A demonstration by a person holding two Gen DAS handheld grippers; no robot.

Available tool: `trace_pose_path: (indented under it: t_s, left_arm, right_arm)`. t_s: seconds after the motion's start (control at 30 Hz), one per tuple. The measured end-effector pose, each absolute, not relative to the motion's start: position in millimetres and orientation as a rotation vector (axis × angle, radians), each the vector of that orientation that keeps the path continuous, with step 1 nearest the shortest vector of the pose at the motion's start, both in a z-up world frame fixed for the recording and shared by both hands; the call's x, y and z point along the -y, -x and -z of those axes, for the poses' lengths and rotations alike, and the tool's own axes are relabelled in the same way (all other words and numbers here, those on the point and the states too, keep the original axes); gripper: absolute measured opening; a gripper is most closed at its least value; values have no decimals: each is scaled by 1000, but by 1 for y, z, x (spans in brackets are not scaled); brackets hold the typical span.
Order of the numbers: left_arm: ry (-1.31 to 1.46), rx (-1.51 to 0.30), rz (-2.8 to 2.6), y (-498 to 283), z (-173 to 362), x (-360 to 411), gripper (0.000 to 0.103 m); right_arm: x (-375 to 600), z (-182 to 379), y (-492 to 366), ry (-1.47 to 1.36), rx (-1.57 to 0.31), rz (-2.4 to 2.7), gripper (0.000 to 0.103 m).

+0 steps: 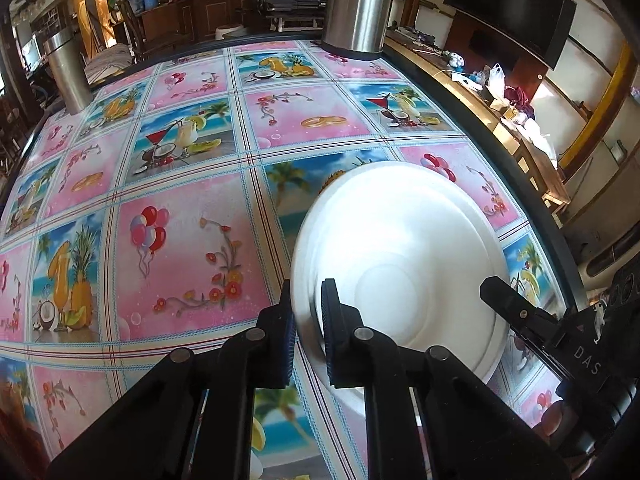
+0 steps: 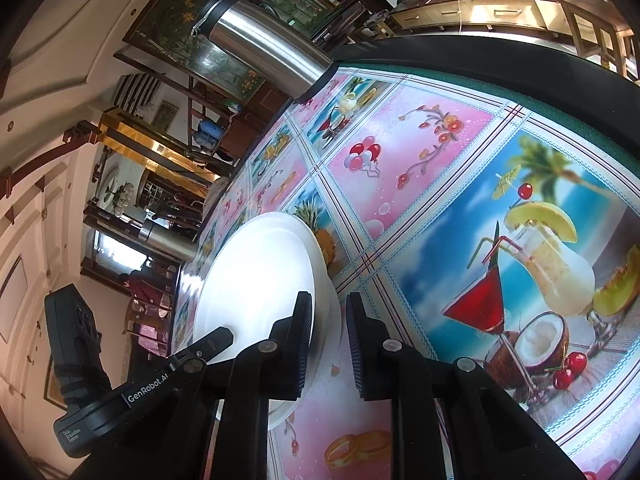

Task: Organize plates and bowls
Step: 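Lift the white bowl off the table with the right tool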

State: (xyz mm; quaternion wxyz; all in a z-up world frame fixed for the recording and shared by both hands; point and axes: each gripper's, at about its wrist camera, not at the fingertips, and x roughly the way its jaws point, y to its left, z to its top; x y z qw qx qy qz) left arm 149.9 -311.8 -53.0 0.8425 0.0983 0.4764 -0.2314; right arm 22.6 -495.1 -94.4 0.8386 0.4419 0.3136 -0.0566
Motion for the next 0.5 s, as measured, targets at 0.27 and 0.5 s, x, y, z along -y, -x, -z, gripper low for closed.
trace_pose_path:
  t_s: [0.27,0.5]
  left_arm:
    - [-261,-920,467,-138,46,311,9]
    - [-293,-855,450,-129,40,310,10]
  right_arm:
    - [495,94,-21,-920,-656,129,8]
    - [487,87,-19,-862,-635,125,8]
